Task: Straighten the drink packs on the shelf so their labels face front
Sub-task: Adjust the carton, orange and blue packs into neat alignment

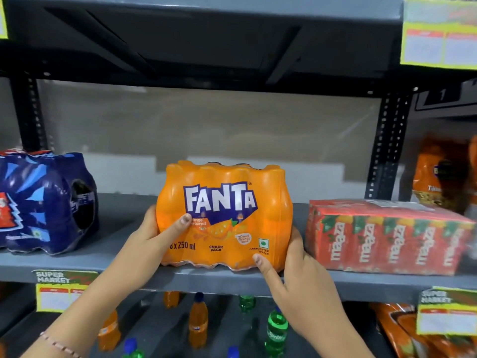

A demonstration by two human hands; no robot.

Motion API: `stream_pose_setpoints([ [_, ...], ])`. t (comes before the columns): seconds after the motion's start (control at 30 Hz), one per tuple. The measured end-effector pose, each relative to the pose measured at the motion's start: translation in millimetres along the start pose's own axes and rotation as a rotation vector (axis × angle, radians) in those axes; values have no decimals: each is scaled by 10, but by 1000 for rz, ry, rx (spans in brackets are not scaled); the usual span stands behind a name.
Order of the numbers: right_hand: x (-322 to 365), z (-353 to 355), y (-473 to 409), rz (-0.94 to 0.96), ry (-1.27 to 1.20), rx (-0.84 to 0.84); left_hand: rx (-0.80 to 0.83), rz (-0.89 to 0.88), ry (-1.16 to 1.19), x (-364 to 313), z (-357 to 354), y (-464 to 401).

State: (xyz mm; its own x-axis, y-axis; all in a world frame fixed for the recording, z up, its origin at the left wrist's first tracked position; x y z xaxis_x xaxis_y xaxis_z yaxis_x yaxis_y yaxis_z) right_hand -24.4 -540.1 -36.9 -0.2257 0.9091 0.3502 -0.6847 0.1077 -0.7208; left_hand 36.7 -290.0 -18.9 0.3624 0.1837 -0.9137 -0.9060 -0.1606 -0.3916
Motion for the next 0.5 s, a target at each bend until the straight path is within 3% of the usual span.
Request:
stream_pose_setpoints([
  [0.37,-10,38,-3,1,-2,-23,-12,0,34,-21,-62,27],
  [0.5,12,-18,26,-19,-33,-202,21,-10,79,10,-11,58],
])
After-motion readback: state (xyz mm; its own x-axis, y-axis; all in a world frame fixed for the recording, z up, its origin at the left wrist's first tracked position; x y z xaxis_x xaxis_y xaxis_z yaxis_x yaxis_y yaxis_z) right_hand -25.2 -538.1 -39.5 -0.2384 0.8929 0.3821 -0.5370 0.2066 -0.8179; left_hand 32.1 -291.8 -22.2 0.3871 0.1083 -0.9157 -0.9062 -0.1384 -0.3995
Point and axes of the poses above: each hand's wrist, its own y-axis away from the middle knuckle, its own z-axis out of the back of the hand, x = y × z, the point moved 6 cm from there along -y, towards the middle knuckle, and after that the axes turned 12 degrees about -x, right-handed, at the moved point
